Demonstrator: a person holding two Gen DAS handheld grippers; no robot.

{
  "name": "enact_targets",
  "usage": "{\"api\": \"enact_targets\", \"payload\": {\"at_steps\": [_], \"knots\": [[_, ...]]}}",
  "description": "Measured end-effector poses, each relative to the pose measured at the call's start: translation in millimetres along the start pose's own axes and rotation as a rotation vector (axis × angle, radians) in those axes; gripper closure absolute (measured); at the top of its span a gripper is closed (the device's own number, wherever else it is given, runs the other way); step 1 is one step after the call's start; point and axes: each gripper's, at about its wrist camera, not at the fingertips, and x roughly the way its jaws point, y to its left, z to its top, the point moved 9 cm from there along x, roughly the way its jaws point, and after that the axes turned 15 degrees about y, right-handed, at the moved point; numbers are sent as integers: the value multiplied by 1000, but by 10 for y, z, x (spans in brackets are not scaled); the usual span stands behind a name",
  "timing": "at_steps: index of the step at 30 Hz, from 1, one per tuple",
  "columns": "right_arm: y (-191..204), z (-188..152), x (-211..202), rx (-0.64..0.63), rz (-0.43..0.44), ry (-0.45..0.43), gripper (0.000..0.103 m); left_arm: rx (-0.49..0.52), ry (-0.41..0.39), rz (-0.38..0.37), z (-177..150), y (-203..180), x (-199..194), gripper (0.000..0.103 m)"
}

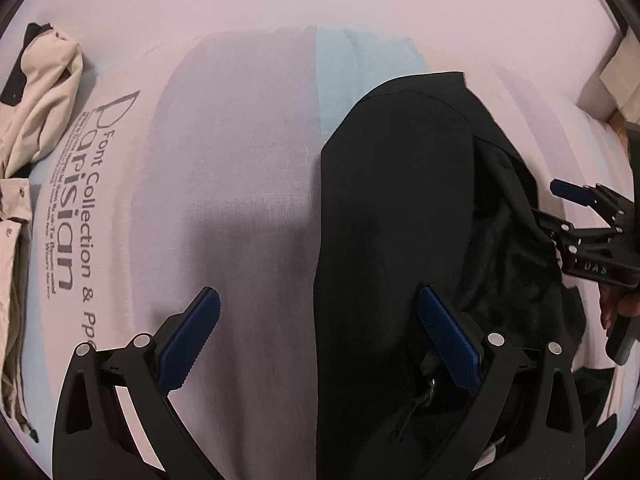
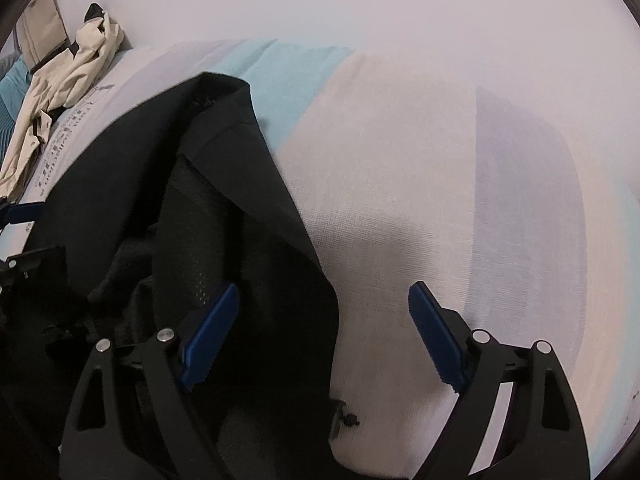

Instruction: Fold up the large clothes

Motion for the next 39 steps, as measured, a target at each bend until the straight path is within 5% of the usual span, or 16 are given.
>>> {"api": "enact_targets", "payload": {"at_steps": [6,9,11,16,20,30,39], "knots": [[70,34,150,-9,1,13,30,19,5,21,135,-25,75,17],[83,57,161,8,4,11,43,58,5,14,153,-111,95,36],[103,96,140,35,12,5,66,71,5,4,147,-168,91,53],[259,105,75,16,-28,5,94,100,-14,21,170,-302,29,74],[274,65,-88,52,-24,-27,100,133,-30,22,149,-378,-89,99],[363,-181,-835,42,-49,-155,100,150,-129,27,-178,-359,-666,102],[763,-875,-1720,-47,-83,-303,101,127,-245,-1,-710,-262,-1284,102]]}}
